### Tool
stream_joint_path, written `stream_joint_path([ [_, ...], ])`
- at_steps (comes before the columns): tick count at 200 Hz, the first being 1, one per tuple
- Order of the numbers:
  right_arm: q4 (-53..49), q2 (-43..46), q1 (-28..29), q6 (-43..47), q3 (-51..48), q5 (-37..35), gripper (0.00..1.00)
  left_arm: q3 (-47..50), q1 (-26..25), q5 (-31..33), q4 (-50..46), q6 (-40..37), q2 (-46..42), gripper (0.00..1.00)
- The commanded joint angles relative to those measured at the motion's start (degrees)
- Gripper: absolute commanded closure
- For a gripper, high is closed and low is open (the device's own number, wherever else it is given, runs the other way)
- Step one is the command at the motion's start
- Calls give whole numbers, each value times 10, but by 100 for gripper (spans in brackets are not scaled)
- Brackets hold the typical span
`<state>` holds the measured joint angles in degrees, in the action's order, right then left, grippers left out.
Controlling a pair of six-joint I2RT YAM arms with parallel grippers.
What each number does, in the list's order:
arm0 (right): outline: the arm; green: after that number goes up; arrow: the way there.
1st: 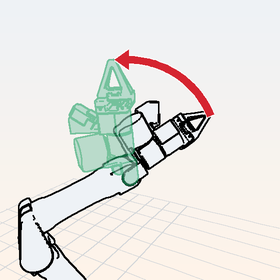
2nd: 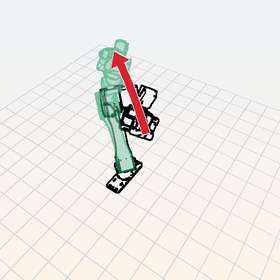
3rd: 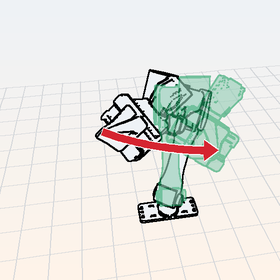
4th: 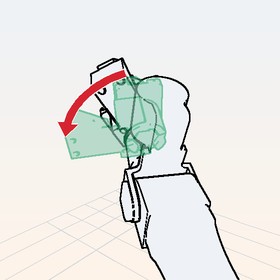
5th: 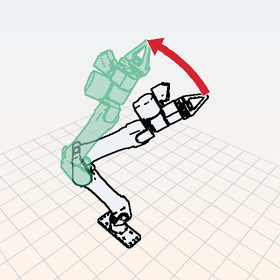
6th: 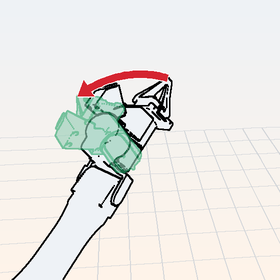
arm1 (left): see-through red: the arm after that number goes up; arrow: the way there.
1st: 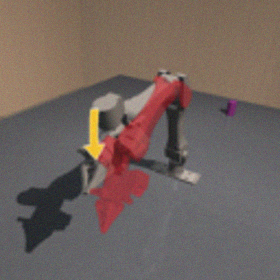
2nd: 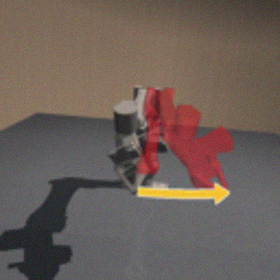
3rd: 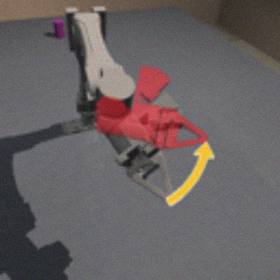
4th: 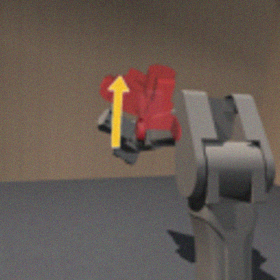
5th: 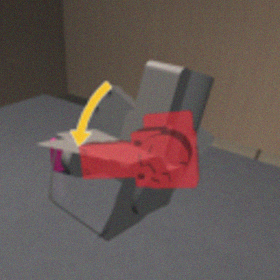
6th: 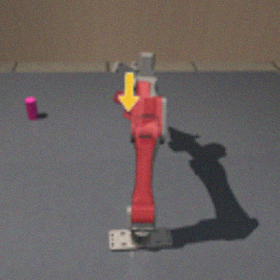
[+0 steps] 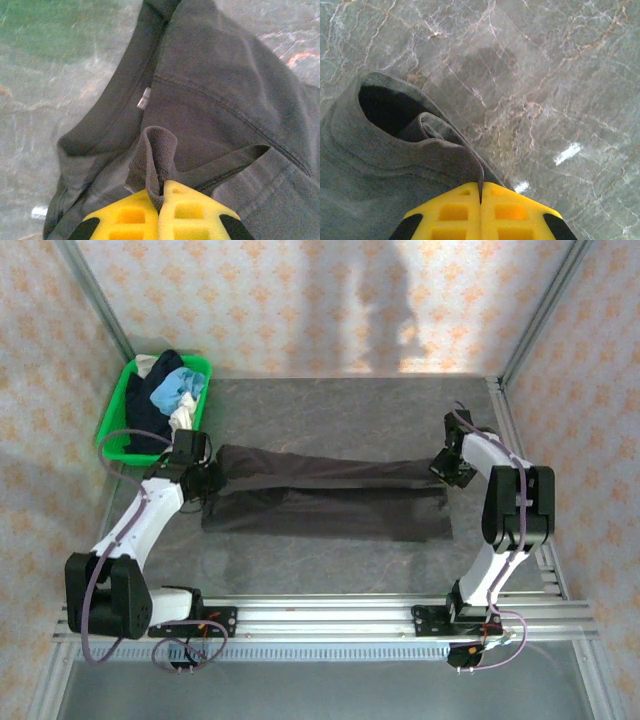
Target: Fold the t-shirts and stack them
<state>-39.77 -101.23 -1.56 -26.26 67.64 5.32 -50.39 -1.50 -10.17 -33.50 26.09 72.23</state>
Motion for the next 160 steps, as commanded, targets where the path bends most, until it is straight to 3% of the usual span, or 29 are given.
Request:
stream_joint_path([
  [1, 11, 33, -4, 7, -29, -7, 100, 29, -1, 26, 13, 9, -9, 100],
  [81, 2, 81, -4, 20, -82, -20, 89, 55, -9, 24, 19, 17, 27, 100],
  [98, -11, 92, -4, 24, -79, -40, 86, 60, -10, 25, 13, 21, 24, 96],
  [133, -57, 123, -3, 19, -57, -85, 74, 80, -36, 33, 13, 42, 10, 98],
  [160, -16, 173, 11, -2, -84, -50, 67, 96, -65, 47, 9, 65, 3, 100],
])
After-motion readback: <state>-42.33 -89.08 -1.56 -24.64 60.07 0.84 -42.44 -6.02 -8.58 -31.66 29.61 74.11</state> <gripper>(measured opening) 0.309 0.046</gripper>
